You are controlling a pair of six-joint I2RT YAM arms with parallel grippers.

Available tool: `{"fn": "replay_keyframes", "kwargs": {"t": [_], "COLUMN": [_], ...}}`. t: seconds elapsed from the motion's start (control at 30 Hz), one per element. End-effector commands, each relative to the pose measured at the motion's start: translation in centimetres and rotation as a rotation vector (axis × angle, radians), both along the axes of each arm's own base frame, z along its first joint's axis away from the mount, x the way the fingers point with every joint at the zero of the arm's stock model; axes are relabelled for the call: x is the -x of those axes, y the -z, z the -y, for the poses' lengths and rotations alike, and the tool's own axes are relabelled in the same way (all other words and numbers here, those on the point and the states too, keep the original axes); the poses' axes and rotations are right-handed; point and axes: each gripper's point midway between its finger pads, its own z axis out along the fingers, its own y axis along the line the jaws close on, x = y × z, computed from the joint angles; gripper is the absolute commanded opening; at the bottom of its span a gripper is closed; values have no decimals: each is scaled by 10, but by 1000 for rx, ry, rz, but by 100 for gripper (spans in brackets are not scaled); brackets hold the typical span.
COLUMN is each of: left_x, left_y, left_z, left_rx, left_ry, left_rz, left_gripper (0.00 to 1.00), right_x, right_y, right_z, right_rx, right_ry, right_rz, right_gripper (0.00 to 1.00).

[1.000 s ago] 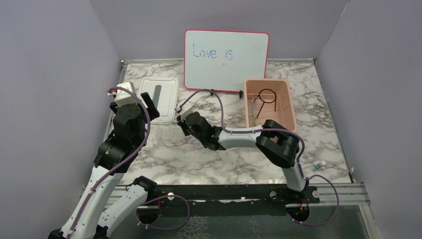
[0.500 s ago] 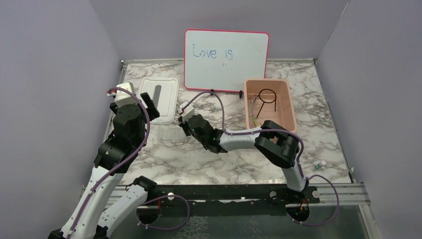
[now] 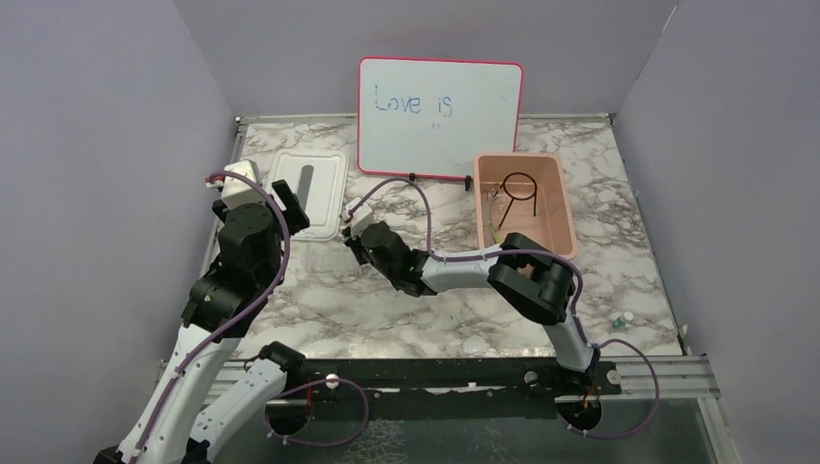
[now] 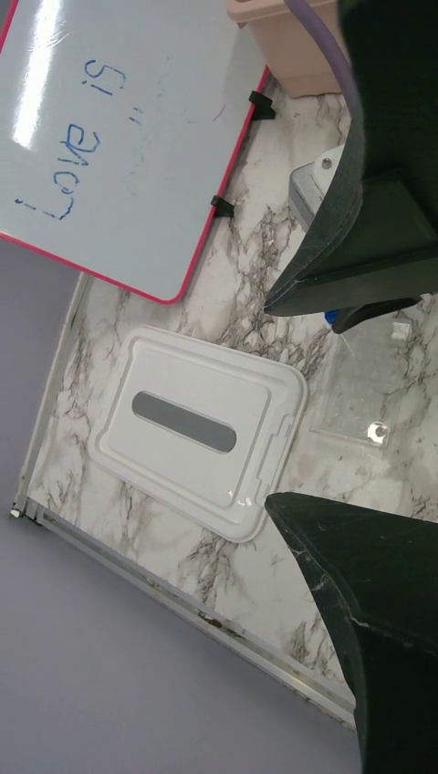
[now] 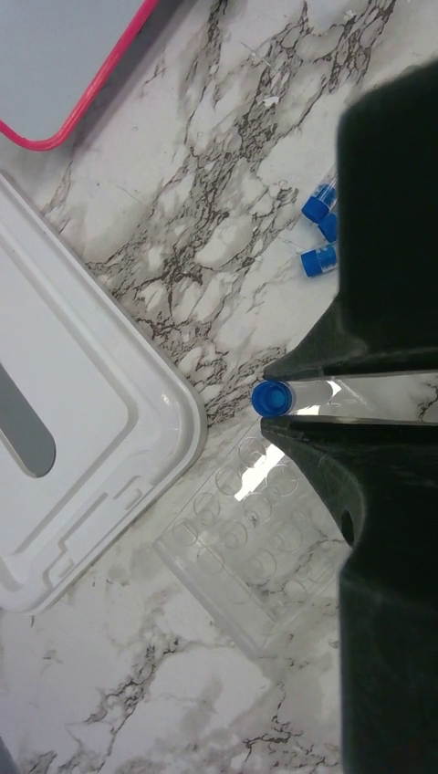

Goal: Organize the chemistry lab equipment

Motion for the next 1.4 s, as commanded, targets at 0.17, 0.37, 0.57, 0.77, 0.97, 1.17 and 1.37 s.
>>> {"fn": "replay_keyframes", "kwargs": {"t": [0.17,0.37,0.57,0.77,0.97,1.17,1.37], "left_x": [0,0,-1,2,11,18,20], "left_y": [-6,-15,-1,38,91,119,128], "left_z": [0,4,22,50,72,81,83], "left_rx": [4,18,46,93,155,203,216], "left_ry": [5,23,114,243,327,346,350], "left_rz": [24,38,-5,-116,-261,-333,-353], "left_gripper": [74,74,77,79,79,77,75], "right_x": [6,13,4,-19,-35,-38,-35], "right_y": [-23,-74,-73,-14,29,47,53], "right_z": [1,11,43,76,87,79,76], "right_rx": [-44,-120,-138,-51,32,78,113], "right_ry": [30,36,125,249,291,263,251], "right_rz": [-52,-89,-235,-399,-483,-524,-555], "right_gripper": [56,64,54,38,40,34,28]}}
